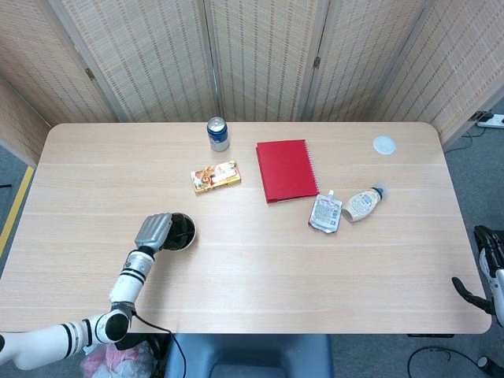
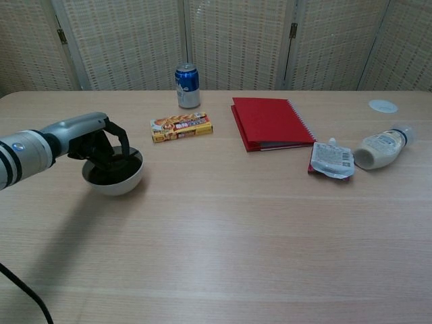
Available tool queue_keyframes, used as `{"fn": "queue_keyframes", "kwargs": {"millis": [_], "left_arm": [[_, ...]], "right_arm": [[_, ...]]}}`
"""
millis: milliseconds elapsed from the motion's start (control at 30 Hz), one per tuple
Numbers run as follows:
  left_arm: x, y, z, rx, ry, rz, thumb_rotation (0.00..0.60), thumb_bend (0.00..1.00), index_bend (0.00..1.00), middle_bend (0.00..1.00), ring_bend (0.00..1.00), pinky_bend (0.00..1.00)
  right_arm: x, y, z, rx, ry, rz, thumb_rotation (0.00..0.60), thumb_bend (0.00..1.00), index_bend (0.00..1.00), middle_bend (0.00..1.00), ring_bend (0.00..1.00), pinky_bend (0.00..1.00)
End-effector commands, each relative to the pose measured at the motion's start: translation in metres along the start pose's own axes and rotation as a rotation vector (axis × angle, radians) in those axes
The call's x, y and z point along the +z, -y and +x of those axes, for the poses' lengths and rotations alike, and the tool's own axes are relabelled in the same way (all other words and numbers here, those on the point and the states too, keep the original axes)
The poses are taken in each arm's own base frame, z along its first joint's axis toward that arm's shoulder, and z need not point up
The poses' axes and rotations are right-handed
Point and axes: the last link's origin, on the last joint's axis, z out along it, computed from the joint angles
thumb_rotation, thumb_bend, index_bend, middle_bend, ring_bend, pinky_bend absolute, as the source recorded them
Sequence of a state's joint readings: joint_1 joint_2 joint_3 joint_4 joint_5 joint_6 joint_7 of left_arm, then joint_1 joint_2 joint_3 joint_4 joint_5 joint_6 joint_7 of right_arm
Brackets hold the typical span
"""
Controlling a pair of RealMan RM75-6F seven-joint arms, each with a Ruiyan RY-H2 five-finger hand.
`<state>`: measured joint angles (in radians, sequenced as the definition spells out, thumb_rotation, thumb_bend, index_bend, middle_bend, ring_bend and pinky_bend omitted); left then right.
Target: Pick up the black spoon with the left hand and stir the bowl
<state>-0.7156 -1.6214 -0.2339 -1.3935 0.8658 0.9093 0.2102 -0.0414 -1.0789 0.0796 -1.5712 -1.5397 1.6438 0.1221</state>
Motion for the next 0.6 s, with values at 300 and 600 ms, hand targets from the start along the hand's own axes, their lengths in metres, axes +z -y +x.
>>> {"fn": "queue_keyframes", "kwargs": {"millis": [300,600], "left_arm": [[0.017,-0.019,-0.010,-0.002,0.010,-0.023,0.600,0.48,0.68,1.00,0.94,1.00],[0.032,-0.016,-0.002,0.005,-0.026,0.018,0.600,0.48,0.68,1.00,0.94,1.00]], "right_arm": [[-0.004,-0.004,0.002,0.002,-0.007,-0.019,0.600,0.14,0.00,0.11,0.15,0.08],[-0.004,-0.007,0.001,0.004,-0.007,-0.025,0.600,0.14,0.00,0.11,0.15,0.08]]}}
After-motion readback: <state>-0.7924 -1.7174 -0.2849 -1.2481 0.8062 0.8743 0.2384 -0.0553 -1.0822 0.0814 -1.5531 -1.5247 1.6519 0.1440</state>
